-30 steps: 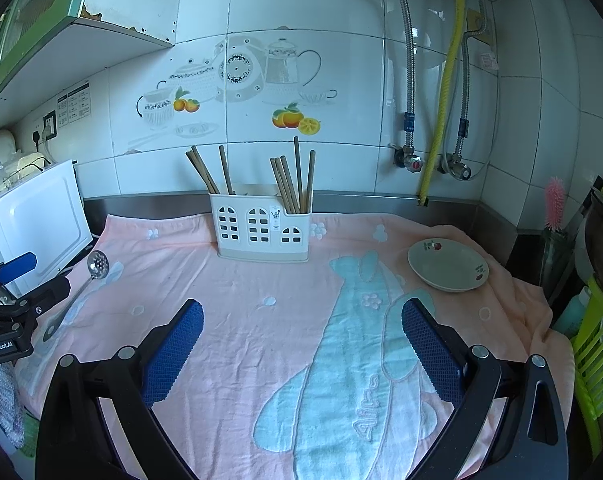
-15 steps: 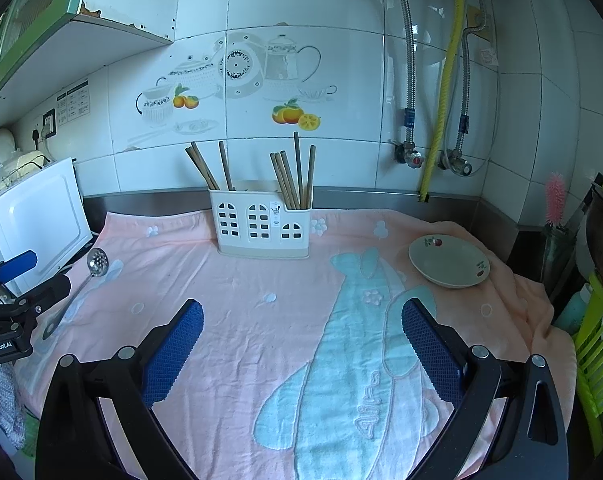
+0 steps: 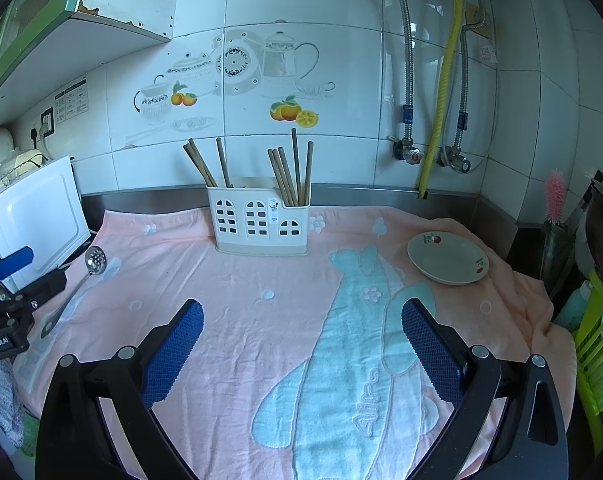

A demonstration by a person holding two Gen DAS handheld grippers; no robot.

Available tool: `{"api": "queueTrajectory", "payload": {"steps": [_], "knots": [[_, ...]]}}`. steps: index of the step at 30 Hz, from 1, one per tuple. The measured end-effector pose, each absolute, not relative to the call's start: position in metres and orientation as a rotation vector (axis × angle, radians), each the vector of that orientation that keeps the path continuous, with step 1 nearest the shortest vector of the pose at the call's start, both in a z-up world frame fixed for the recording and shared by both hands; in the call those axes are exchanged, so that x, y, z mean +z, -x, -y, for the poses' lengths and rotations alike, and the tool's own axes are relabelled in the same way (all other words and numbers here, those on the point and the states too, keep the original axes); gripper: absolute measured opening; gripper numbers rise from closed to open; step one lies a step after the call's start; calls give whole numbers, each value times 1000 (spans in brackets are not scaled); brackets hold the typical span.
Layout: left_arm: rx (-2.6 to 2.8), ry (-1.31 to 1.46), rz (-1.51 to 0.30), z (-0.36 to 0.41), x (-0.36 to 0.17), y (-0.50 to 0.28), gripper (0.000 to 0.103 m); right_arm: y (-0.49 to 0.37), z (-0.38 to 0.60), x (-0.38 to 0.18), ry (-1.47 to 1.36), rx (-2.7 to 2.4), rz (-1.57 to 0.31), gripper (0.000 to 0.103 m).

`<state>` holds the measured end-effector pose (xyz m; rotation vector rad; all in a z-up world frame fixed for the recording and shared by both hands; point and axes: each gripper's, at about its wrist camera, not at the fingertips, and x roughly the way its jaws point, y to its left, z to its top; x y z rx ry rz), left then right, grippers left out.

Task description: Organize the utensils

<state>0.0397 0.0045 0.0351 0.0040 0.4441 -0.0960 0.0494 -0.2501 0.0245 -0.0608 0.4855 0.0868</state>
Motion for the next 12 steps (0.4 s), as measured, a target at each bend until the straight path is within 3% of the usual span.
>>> {"api": "queueTrajectory", "payload": {"steps": [12], "knots": [[-98, 13, -468, -9, 32, -42, 98, -50, 252, 22, 59, 84, -492, 96]]}}
